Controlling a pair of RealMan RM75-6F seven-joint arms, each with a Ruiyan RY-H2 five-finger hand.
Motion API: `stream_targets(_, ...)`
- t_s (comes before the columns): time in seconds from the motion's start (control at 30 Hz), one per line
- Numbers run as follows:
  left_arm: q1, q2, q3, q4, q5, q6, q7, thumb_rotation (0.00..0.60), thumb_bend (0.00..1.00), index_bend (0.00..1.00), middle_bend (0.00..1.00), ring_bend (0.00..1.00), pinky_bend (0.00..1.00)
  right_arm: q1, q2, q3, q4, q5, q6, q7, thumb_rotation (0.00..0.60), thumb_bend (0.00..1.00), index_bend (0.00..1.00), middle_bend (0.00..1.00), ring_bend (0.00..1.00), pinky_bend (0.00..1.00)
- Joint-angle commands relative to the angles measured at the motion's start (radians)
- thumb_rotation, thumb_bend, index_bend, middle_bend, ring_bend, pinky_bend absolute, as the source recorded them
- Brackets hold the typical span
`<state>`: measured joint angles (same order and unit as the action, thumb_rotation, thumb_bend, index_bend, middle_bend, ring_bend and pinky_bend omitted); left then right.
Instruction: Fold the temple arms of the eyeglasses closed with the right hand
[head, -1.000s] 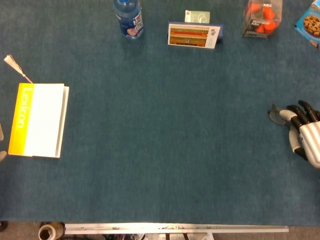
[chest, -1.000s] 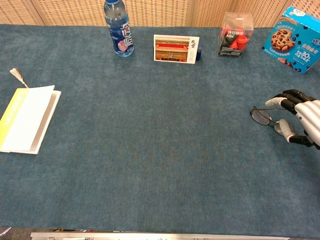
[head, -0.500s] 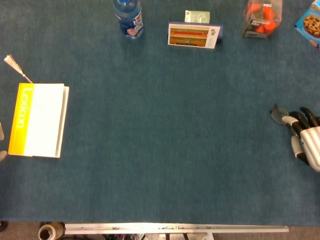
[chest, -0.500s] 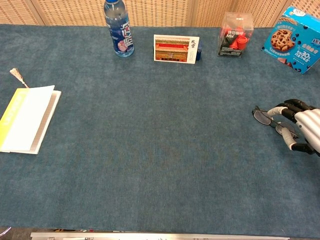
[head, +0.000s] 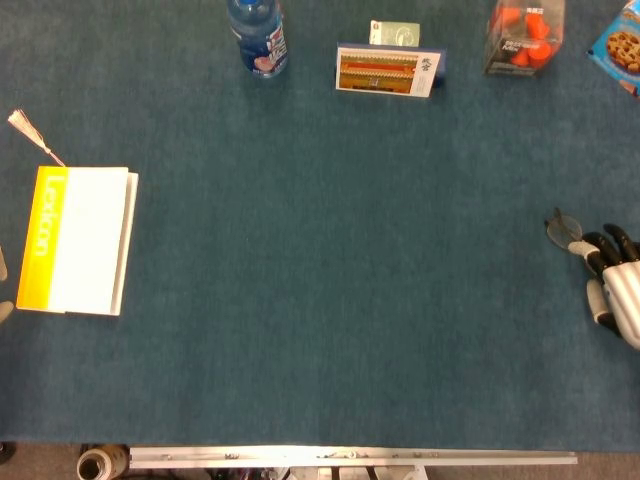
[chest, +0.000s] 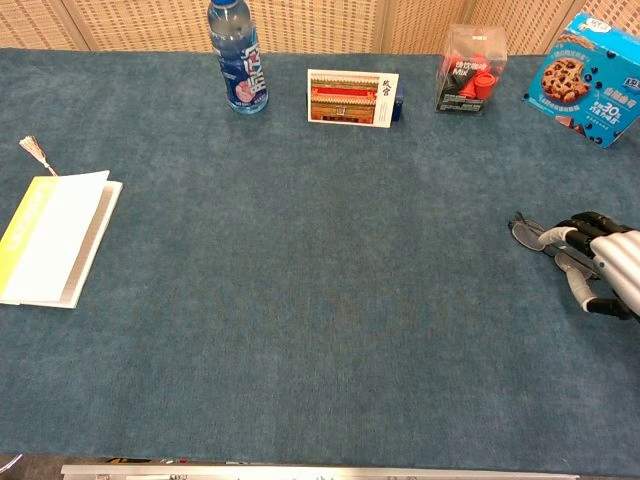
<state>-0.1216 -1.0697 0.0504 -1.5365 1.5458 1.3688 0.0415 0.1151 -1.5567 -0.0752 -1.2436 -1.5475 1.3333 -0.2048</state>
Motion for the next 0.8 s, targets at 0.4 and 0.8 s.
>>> stream_targets(0.4, -0.003, -0.002, -0.001, -0.004, 0.002, -0.002, 0.009, 0.6, 0.0, 0.56, 0.51, 0.41, 0.54, -0.001, 0.023, 0.012, -0.041, -0.021, 0.033, 0.01, 0.6, 0.57, 0.27, 0.24, 0.12, 0.3)
stream_targets(0.8, -0.002, -0.001, -0.001, -0.005, 0.001, -0.001, 0.009, 0.6, 0.0, 0.56, 0.51, 0.41, 0.54, -0.006, 0.018, 0.0, -0.032, -0.02, 0.014, 0.002, 0.6, 0.57, 0.27, 0.24, 0.12, 0.3)
